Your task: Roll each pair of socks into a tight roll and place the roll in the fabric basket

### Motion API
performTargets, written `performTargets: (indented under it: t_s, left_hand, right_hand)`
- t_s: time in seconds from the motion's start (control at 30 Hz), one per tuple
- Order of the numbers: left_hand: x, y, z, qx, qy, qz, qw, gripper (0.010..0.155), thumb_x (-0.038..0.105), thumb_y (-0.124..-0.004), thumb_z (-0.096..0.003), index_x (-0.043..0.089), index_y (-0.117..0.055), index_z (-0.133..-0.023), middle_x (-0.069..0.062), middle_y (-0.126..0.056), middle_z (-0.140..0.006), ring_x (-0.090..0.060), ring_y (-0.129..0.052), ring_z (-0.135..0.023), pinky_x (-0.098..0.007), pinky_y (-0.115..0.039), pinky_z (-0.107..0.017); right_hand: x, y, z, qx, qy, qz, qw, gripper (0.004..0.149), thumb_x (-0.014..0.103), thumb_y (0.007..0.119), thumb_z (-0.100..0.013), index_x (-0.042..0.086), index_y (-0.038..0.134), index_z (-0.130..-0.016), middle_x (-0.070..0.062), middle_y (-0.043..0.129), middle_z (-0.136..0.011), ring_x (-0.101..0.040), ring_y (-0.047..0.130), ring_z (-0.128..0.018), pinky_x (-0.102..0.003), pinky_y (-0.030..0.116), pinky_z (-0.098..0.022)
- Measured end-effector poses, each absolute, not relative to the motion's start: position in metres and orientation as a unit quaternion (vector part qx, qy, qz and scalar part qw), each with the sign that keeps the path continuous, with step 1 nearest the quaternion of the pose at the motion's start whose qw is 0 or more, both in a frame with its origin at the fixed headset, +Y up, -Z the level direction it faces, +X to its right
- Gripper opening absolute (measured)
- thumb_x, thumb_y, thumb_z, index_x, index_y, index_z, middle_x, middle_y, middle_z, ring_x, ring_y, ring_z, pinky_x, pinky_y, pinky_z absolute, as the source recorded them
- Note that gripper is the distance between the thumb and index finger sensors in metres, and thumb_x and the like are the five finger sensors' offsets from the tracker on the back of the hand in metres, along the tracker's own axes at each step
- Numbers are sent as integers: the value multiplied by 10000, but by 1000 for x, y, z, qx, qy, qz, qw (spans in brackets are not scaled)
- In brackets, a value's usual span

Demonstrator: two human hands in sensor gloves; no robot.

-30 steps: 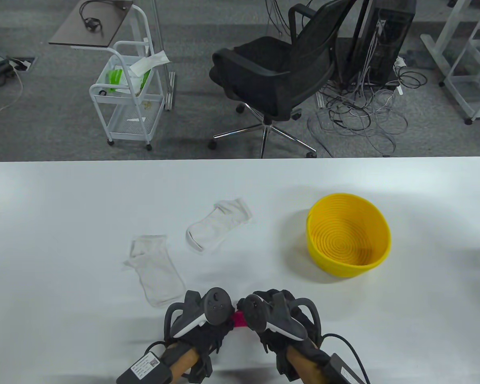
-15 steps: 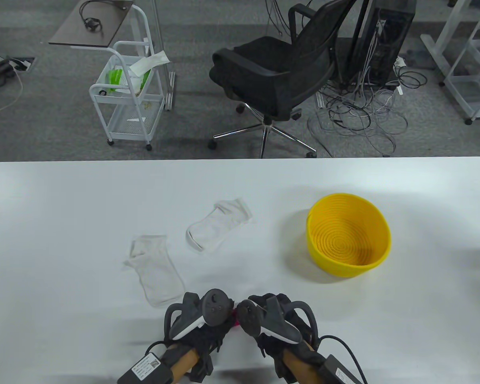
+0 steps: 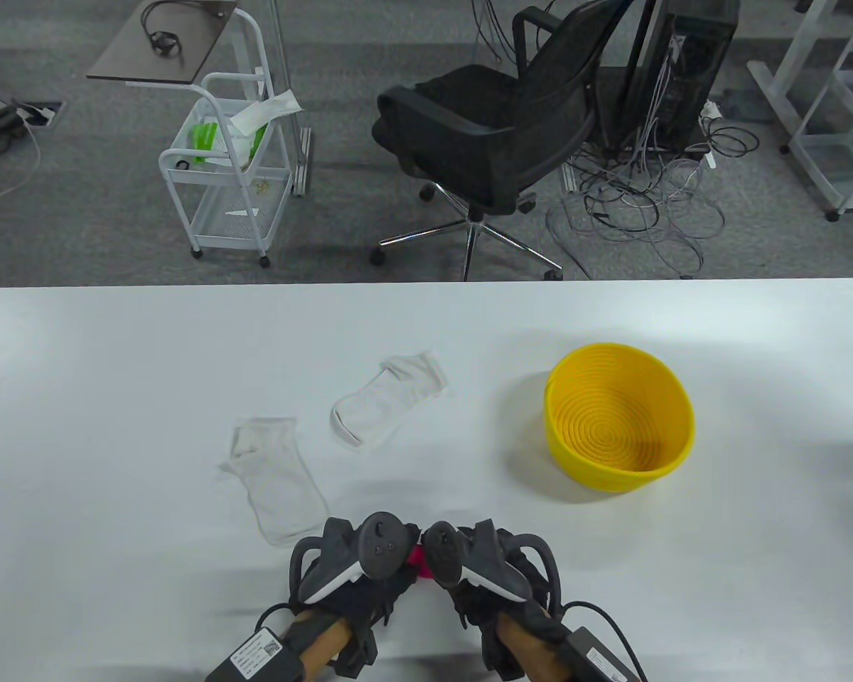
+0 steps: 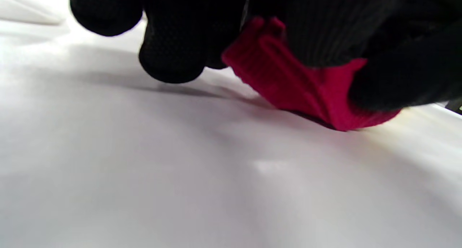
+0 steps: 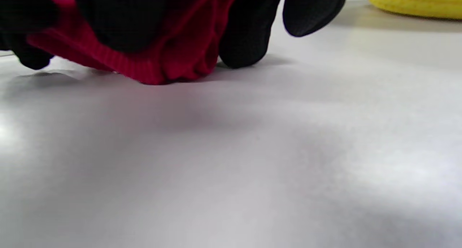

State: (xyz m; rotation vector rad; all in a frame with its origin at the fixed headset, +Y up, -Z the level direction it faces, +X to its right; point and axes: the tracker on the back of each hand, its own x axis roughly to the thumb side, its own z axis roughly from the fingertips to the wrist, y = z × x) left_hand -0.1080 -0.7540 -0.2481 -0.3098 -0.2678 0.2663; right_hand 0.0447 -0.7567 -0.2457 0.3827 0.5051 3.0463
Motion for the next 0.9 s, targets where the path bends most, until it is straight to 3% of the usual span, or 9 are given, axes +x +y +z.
performTargets:
  t_s: [0.3, 0.7, 0.9]
  left_hand:
    - [-109, -752, -249, -140, -143, 139, 970, 622, 449, -793, -371, 328, -695, -973, -62, -796, -964, -266, -937, -672, -501, -713, -538]
    - [-126, -738, -251, -90, -134, 223, 961, 601, 533, -763, -354, 309, -818, -908, -78, -880, -897, -279, -973, -628, -502, -738, -508]
    - [-135, -735, -254, -125, -149, 280, 940, 613, 522, -764, -356, 317, -772, -934, -71, -850, -924, -273, -960, -670, -506, -730, -522]
  right_hand:
    - [57, -753, -252, 122, 202, 967, 93, 575, 433, 761, -418, 294, 656, -965, 8, 828, -920, -188, 871, -808, -538, 654, -691]
    - [66, -737, -253, 137, 192, 955, 179, 561, 433, 760, -416, 290, 678, -953, 6, 840, -909, -191, 878, -801, -539, 659, -687]
    - [76, -735, -257, 137, 223, 928, 265, 549, 418, 763, -420, 277, 694, -946, -7, 851, -899, -201, 882, -791, -546, 658, -684]
